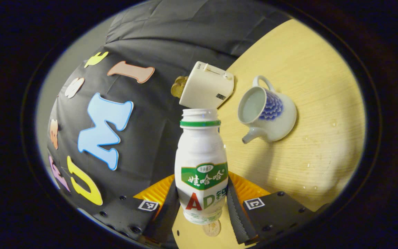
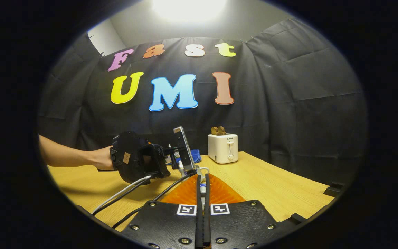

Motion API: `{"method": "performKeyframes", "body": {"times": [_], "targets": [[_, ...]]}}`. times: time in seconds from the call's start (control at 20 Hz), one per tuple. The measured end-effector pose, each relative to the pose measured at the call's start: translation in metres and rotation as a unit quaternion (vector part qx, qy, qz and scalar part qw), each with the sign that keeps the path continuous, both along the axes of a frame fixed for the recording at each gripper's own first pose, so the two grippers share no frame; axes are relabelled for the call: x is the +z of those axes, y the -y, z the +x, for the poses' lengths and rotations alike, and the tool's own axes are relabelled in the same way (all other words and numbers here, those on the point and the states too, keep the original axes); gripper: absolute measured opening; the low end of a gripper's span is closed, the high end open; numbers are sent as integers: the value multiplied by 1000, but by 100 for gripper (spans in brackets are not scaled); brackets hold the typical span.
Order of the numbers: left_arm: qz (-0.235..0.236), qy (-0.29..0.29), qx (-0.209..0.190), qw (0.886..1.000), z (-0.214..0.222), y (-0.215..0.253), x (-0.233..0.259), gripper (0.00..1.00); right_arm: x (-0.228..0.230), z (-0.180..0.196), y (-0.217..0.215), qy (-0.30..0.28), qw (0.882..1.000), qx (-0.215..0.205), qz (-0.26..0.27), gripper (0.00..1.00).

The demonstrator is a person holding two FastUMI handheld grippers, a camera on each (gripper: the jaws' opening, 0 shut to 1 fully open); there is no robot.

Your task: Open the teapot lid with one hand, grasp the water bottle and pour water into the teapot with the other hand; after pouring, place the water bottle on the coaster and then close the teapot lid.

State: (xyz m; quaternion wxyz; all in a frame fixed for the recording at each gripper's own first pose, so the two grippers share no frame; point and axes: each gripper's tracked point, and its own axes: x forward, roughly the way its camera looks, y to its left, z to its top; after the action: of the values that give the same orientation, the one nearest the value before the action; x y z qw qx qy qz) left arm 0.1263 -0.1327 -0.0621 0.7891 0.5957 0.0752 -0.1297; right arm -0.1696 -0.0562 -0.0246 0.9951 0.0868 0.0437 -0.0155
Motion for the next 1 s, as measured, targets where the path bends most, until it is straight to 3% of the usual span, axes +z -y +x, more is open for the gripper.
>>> {"method": "performKeyframes", "body": {"times": [0.1, 0.25, 0.3, 0.35, 0.4, 0.5, 0.55, 0.6, 0.7, 0.75, 0.85, 0.9, 0.95, 1.0], "targets": [[18, 5, -7, 1000, 3, 3, 1, 75, 0, -1, -2, 0, 1000, 1, -4, 1], [39, 3, -11, 999, 6, 4, 0, 80, 0, -2, -2, 3, 1000, 2, -8, 1], [47, 2, -14, 999, 7, 4, -2, 70, 1, -2, -1, 4, 1000, 1, -9, 1], [59, 1, -18, 998, 9, 5, -2, 80, 2, -2, 0, 4, 1000, -1, -9, 1], [70, 6, -21, 997, 10, 5, 1, 80, 3, -1, 2, 5, 1000, -2, -7, 1], [88, 9, -27, 996, 13, 7, 1, 70, 4, -1, 2, 8, 1000, -4, -8, 1], [101, 13, -29, 994, 14, 7, 2, 80, 4, -1, 3, 9, 1000, -4, -10, 1], [113, 19, -31, 993, 15, 8, 5, 75, 4, 0, 3, 9, 1000, -4, -11, 1], [132, 26, -34, 990, 16, 10, 5, 76, 3, -1, 1, 8, 1000, -1, -11, 1], [140, 26, -37, 989, 16, 11, 5, 81, 2, -2, 0, 8, 1000, 0, -12, 1], [156, 36, -39, 986, 19, 12, 8, 75, 3, -3, 0, 9, 1000, 0, -13, 0], [164, 39, -41, 985, 19, 13, 10, 80, 3, -3, 1, 10, 1000, 1, -13, 1], [173, 39, -41, 983, 20, 12, 10, 75, 3, -3, 1, 10, 1000, 0, -14, 1], [181, 41, -44, 982, 21, 13, 11, 78, 3, -3, 2, 9, 1000, -1, -17, 1]]}}
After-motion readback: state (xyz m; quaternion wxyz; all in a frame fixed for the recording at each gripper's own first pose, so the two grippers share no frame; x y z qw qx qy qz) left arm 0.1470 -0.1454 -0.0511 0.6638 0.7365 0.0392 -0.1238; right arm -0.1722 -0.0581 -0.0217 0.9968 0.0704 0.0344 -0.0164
